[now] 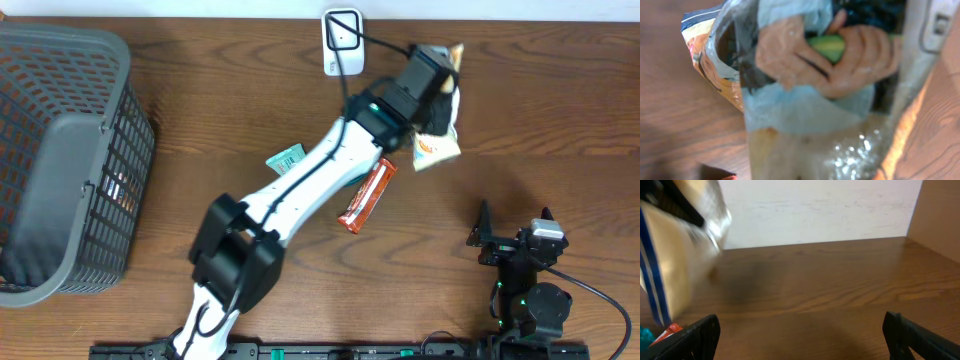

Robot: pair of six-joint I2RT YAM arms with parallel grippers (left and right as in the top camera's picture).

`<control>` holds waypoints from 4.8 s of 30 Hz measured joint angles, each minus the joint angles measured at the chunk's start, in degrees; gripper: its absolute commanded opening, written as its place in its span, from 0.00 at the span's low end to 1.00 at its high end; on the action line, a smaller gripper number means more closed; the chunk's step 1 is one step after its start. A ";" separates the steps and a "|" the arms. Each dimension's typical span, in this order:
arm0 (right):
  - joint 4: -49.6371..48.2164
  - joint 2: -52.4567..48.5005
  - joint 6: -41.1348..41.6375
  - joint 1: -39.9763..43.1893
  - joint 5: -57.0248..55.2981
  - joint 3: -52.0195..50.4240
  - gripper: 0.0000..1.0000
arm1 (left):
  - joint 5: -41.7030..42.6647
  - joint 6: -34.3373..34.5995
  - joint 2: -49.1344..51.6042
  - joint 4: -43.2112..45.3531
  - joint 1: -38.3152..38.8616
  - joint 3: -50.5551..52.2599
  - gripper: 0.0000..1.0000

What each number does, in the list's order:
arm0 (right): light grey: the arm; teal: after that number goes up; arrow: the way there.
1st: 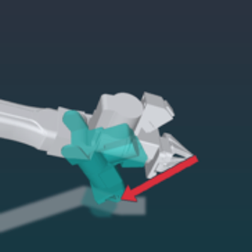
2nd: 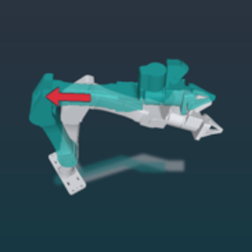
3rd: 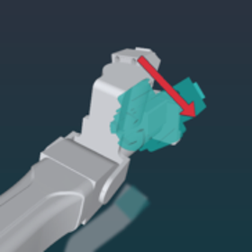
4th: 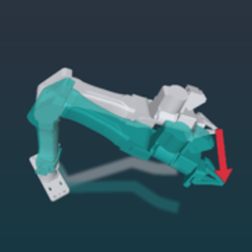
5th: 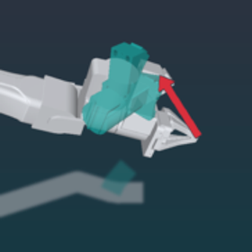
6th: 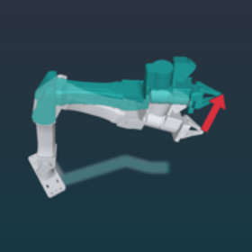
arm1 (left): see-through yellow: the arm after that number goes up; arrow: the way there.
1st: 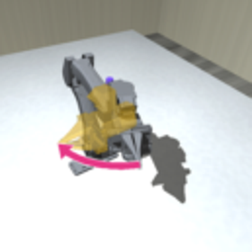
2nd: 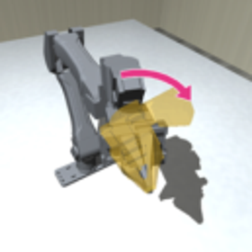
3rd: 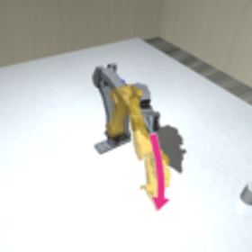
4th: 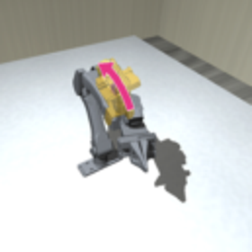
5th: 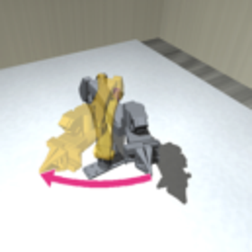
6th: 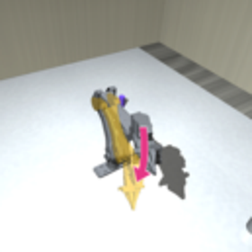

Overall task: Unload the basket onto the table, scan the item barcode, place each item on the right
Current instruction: 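Carry the yellow chip bag past the white scanner with the left gripper, then drop the chip bag on the table right of the snack bar, then reach the left gripper into the basket and grasp the orange tissue pack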

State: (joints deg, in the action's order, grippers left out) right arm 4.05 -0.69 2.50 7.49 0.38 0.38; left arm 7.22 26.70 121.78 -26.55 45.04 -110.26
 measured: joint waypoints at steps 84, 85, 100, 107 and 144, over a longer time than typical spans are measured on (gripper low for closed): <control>0.00 0.00 0.00 0.00 0.00 0.00 0.99 | -19.87 -1.66 -41.90 -36.04 -55.01 0.44 0.84; 0.00 0.00 0.00 0.00 0.00 0.00 0.99 | -18.25 -0.42 -41.22 -36.81 -57.57 0.44 0.84; 0.00 0.00 0.00 0.00 0.00 0.00 0.99 | 2.93 13.79 -16.48 -51.95 -78.99 0.48 0.84; 0.00 0.00 0.00 0.00 0.00 0.00 0.99 | 4.04 13.79 -6.75 -56.48 -78.71 0.50 0.84; 0.00 0.00 0.00 0.00 0.00 0.00 0.99 | 0.04 6.34 -2.95 -55.52 -72.46 3.34 0.98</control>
State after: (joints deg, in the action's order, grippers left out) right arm 4.05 -0.69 2.50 7.49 0.38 0.38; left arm 7.27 33.04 118.83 -82.06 -27.42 -106.91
